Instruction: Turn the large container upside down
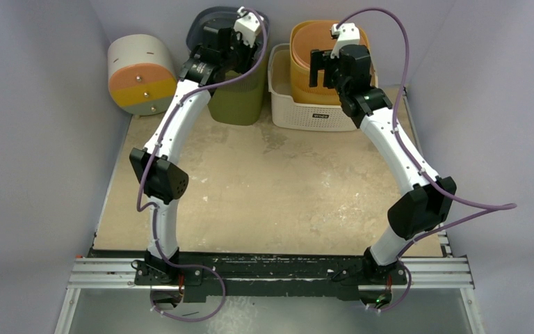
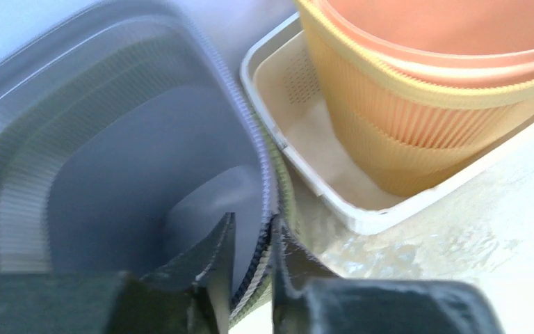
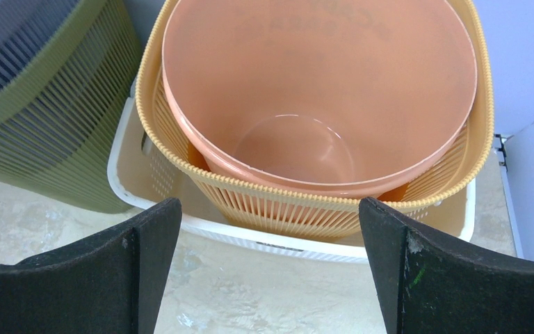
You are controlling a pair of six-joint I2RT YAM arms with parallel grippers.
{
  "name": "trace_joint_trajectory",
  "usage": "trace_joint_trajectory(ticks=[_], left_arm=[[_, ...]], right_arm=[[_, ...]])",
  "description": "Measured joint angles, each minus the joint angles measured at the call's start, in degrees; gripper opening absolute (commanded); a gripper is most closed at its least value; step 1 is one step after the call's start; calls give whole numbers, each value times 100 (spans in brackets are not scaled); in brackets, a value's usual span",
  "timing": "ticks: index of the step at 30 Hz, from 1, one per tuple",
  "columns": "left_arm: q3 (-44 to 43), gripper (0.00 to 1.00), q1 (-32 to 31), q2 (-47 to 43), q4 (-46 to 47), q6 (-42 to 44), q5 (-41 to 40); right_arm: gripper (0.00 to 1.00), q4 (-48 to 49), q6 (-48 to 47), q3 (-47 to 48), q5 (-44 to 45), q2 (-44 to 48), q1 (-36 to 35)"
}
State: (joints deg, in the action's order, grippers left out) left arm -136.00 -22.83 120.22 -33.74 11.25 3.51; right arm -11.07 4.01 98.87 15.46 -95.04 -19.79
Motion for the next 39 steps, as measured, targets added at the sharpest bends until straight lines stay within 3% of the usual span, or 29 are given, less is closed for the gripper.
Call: trace_joint_trajectory(ticks=[13, 31, 32, 35, 39], left_arm=[[256, 0, -136, -122, 17, 267, -398], [820, 0, -249, -1132, -776, -859, 59], [892, 3, -289, -1191, -791, -892, 68], [1106, 24, -417, -1290, -796, -920, 98], [1318, 30, -640, -1329, -699, -868, 96]], right_arm=[[100, 109, -20, -184, 7, 0, 74], [100, 116, -15, -190, 66, 2, 101], [100, 120, -15, -205, 76, 7, 103], [100, 122, -15, -284, 125, 37, 107], [100, 116, -13, -439, 155, 98, 107]])
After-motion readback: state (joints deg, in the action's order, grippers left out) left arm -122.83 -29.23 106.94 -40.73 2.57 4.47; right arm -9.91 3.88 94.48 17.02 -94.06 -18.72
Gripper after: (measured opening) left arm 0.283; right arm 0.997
